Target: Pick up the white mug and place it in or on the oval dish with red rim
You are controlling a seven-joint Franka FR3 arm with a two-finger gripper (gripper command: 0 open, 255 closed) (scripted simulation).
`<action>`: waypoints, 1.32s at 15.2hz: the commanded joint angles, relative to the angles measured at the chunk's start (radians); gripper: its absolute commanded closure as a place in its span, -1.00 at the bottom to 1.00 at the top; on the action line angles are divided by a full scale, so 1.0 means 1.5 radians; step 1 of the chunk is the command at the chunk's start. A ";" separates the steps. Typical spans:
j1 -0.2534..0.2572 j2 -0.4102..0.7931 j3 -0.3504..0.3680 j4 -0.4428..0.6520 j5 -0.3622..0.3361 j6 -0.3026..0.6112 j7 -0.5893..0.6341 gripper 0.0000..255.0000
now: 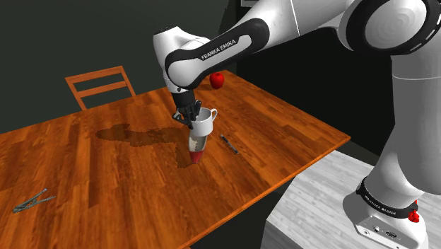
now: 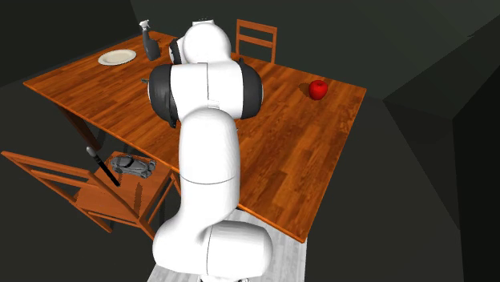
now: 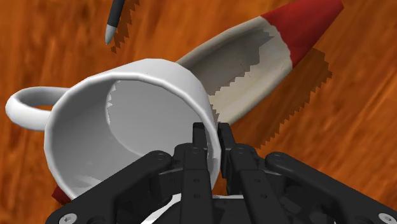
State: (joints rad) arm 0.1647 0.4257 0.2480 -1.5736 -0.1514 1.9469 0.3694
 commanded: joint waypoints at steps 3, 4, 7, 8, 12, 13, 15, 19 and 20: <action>0.000 0.000 0.000 0.000 0.000 0.000 0.000 1.00; 0.000 0.000 0.000 0.000 0.000 0.000 0.000 -1.00; 0.000 0.000 0.000 0.000 0.000 0.000 0.000 -1.00; 0.000 0.000 0.000 0.000 0.000 0.000 0.000 -1.00; 0.003 -0.012 0.003 0.050 0.005 -0.061 -0.004 -1.00; 0.004 -0.013 0.003 0.065 0.006 -0.078 -0.005 -1.00; 0.003 -0.013 0.003 0.065 0.006 -0.078 -0.005 -1.00; 0.004 -0.013 0.003 0.065 0.006 -0.078 -0.005 -1.00; 0.004 -0.013 0.003 0.065 0.006 -0.078 -0.005 -1.00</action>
State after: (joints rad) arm 0.1700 0.4055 0.2532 -1.4756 -0.1426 1.8302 0.3622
